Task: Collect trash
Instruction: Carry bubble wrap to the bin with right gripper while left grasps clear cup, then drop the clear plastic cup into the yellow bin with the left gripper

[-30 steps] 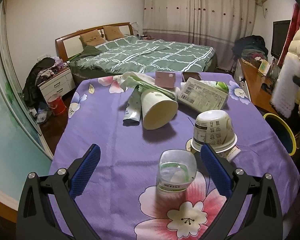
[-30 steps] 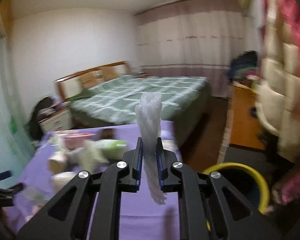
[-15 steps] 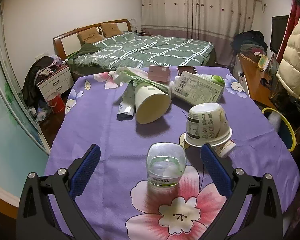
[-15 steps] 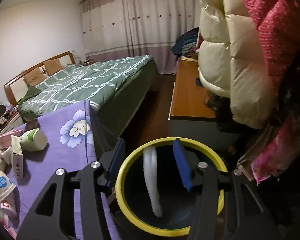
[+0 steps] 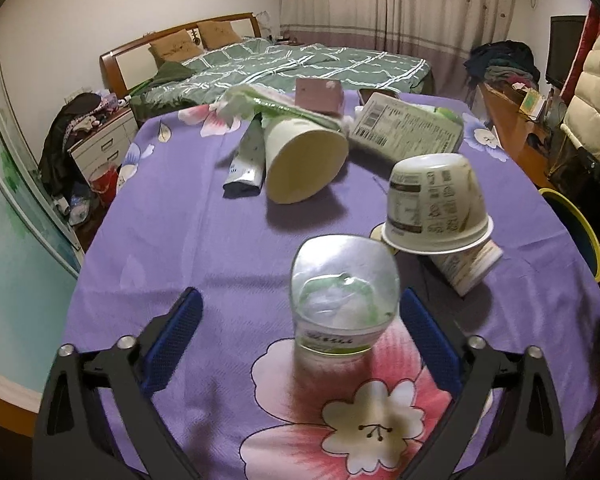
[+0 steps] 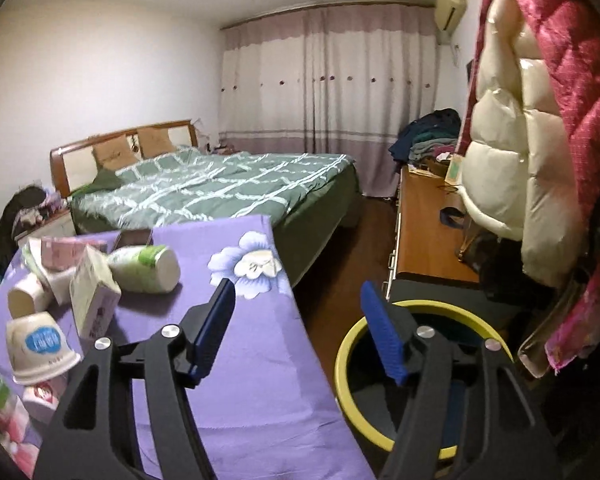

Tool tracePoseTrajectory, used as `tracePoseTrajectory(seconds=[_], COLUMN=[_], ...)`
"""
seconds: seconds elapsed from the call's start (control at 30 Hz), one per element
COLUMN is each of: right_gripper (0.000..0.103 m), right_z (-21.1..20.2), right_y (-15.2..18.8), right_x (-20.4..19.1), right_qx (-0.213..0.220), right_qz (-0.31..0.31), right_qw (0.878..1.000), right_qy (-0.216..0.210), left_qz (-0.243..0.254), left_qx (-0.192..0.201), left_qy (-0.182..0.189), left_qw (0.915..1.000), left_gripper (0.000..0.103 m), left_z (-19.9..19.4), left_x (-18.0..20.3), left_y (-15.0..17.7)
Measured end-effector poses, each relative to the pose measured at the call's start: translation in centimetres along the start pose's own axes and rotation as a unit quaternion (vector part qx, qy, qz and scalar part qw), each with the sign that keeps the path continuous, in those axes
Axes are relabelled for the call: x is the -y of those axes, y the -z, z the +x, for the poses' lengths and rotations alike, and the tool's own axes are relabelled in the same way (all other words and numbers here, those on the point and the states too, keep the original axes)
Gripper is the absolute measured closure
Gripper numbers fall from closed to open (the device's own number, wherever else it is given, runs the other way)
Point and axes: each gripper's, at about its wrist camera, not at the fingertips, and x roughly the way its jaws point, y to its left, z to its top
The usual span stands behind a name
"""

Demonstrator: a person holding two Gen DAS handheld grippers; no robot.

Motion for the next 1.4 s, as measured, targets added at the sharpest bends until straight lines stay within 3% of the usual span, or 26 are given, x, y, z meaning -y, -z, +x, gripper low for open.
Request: tracePoseTrajectory(seconds=[0.23,0.37,0.7,0.9,1.07,1.4], right_gripper=[0.040,0.040,0.040,0.040,0.040,0.039], right_z=[1.0,1.2,0.0,-1.7,-3.3,-6.5], right_y=[0.4,0.6,0.2,0.4,1.1,3.3], right_x=[0.4,0.3,2.0,4.9,8.2,14.6], right_qx=[-0.015,-0.019,-0.009,-0.014,-0.019,-0.037], right_qz=[0.015,0.014,0.038,0.039,0.052,0.083], right_qw=[1.000,1.000,0.999,0.999,0.997,0.992], right_qy=[-0.009,-0.010,0.000,0.029,0.049,0.085], left_qz=[0.001,0.008,0.042,0.072,0.107,0.182], left_qx=[-0.008,-0.012,0.002,0.030,0.046,0.008], left_qy=[0.032,0.059,0.053,0.087,0.140,0.220], left_qw=[0.9995,0.9982,0.9977,0.9932,0.9832,0.9583], left_gripper=[0.033,0.053,0.053,0.053,0.053,0.053], left_z=[1.1,1.3,-2.0,-5.8,-6.6,-2.5], left_x=[0.2,0.8,2.5,5.9,11.3,26.0], left_y=[-0.1,-0.1,-0.8,-2.7,-4.8,-7.8])
